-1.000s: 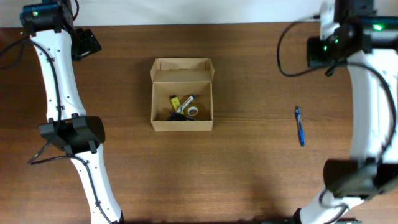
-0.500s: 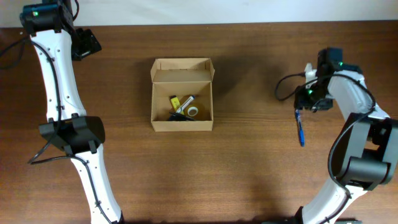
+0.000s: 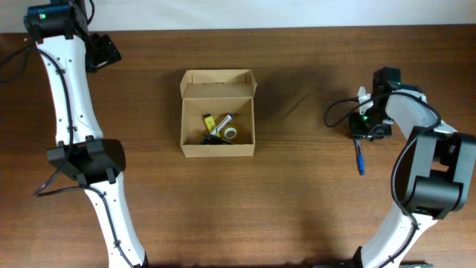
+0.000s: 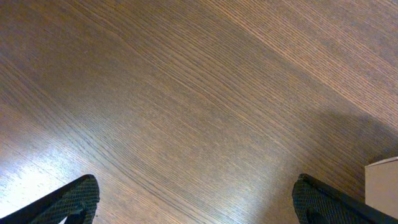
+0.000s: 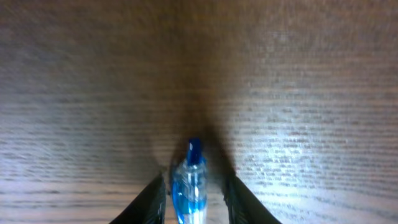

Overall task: Pack container
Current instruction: 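Grasp the blue pen with the right gripper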

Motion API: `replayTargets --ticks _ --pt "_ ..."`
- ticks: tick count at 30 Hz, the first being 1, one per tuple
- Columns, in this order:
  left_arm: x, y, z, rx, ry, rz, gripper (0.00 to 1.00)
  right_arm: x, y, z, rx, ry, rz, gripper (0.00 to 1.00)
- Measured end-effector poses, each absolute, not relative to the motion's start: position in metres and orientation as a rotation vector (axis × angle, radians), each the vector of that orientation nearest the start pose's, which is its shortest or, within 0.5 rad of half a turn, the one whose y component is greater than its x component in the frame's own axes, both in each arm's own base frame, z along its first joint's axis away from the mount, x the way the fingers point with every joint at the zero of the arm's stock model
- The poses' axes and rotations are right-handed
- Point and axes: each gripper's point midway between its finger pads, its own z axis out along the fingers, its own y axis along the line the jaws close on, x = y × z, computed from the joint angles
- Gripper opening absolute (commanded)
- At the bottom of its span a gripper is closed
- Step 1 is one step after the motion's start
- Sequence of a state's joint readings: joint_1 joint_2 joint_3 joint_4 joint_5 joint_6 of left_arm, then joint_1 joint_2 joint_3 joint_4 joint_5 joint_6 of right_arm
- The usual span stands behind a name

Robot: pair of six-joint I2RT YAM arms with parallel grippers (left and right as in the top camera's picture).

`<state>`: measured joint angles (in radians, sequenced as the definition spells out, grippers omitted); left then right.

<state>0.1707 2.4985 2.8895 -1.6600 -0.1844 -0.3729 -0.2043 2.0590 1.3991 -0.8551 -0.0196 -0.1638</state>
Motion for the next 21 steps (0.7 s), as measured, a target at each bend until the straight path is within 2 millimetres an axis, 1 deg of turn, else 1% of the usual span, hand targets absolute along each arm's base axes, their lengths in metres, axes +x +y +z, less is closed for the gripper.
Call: replayTargets --ticks 2,4,5,11,13,15,17,18,19,20,21 --pt "0.494 0.117 0.189 -0.794 2.701 0.216 1.00 0.381 -0.075 -0.002 0.061 3.082 0.014 0.24" --pt "0.494 0.117 0.189 -0.794 2.701 0.216 1.00 0.381 -0.077 -0.002 0.065 3.081 0.002 0.12" --pt "0.494 0.117 0.189 -0.794 2.701 0.216 1.00 0.381 -0.078 -0.002 0.061 3.081 -0.009 0.04" --pt "0.494 0.117 0.189 -0.794 2.701 0.216 1.00 0.381 -0.079 0.000 0.070 3.083 -0.004 0.04" --pt "0.494 0.117 0.189 -0.794 2.702 0.215 1.00 0.378 -0.073 0.002 0.065 3.110 0.037 0.04" --pt "0.494 0.117 0.189 -0.794 2.702 0.215 1.00 0.380 -0.061 0.012 0.043 3.127 0.100 0.04" --pt "0.494 0.117 0.189 -0.794 2.701 0.216 1.00 0.391 -0.042 0.038 -0.007 3.120 0.181 0.04" --pt "0.494 0.117 0.189 -0.794 2.701 0.216 1.00 0.400 -0.031 0.054 -0.040 3.099 0.209 0.04" --pt "0.494 0.117 0.189 -0.794 2.702 0.217 1.00 0.410 -0.019 0.074 -0.082 3.076 0.234 0.04" --pt "0.495 0.117 0.189 -0.794 2.701 0.216 1.00 0.423 -0.003 0.097 -0.145 3.025 0.250 0.04" --pt "0.494 0.117 0.189 -0.794 2.702 0.215 1.00 0.437 0.017 0.126 -0.226 2.959 0.255 0.04"
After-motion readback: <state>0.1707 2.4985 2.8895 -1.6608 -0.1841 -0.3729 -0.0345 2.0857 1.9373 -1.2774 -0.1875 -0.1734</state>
